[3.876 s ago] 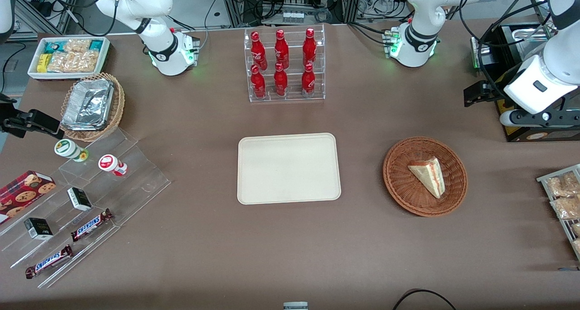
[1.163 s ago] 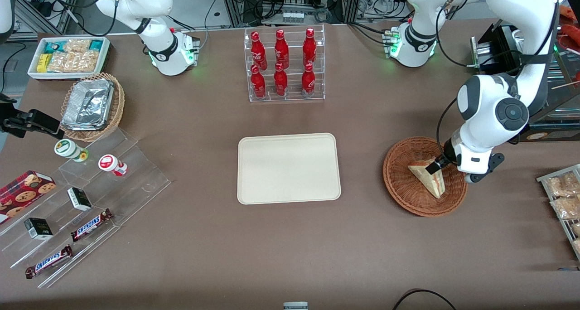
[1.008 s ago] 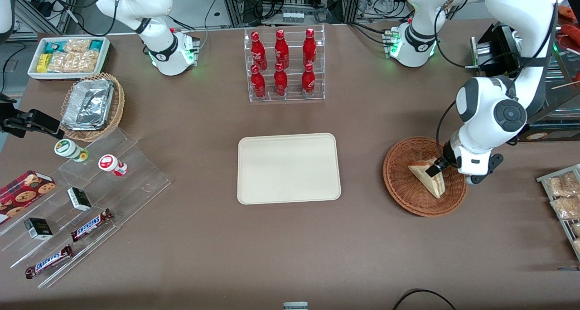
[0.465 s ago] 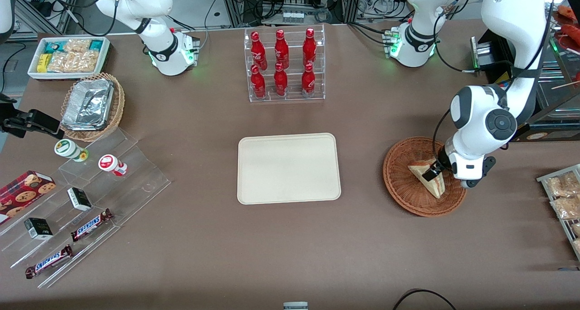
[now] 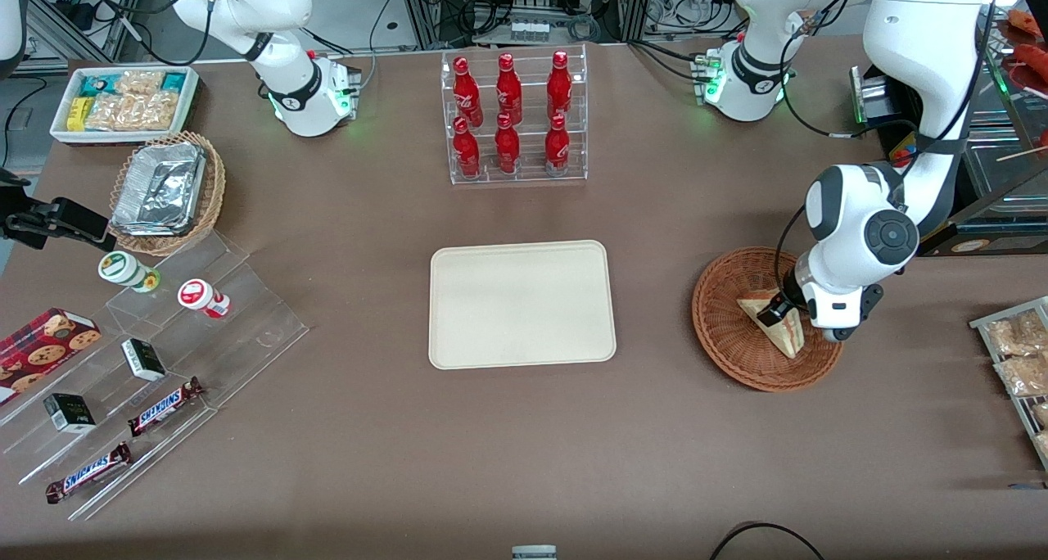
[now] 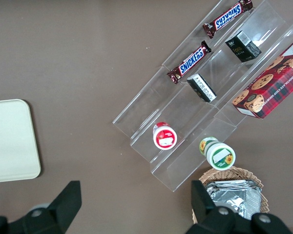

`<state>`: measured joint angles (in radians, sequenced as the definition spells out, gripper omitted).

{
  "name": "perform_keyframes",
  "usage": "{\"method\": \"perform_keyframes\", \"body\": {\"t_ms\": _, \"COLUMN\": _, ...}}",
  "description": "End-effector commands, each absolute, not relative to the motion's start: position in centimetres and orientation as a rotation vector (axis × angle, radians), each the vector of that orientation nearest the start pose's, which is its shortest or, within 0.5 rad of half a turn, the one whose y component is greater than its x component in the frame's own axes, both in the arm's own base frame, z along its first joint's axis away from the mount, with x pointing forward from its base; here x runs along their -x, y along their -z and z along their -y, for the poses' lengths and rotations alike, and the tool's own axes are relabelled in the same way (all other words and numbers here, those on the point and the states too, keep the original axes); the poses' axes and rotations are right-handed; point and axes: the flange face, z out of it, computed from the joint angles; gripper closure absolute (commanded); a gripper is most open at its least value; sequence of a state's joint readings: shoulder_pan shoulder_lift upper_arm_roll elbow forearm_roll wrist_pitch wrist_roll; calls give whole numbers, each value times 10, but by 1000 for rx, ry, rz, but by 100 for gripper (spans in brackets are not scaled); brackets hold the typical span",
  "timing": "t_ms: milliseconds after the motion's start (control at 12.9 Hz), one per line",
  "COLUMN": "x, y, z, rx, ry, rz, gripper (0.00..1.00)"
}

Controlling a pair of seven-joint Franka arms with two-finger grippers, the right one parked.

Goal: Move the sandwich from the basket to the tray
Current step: 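Lower the open left gripper onto the sandwich and close on it, then lift the sandwich with the left gripper and carry it over the tray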

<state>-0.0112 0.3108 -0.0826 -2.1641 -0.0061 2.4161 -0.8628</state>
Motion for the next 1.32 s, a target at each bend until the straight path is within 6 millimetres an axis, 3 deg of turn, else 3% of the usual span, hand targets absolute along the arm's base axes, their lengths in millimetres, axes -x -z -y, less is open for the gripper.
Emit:
{"method": "perform_keyframes", "body": {"t_ms": 0, "x": -559, "y": -255, "z": 56, "rx": 2911, "ry": -86, "rz": 1197, "gripper": 100}}
{"method": "perform_keyframes", "body": {"t_ms": 388, "x": -587, "y": -310, "z": 72, "rx": 2929, "ry": -141, "rz": 1037, "gripper": 100}}
{"method": "perform_keyframes", "body": {"t_ms": 698, "x": -600, "y": -331, "z": 118, "rx": 3025, "ry": -130, "rz": 755, "gripper": 100}}
{"method": "perform_keyframes", "body": {"t_ms": 1240, "x": -598, "y": -318, "z": 265, "rx": 3085, "ry": -152, "rz": 446, "gripper": 100}}
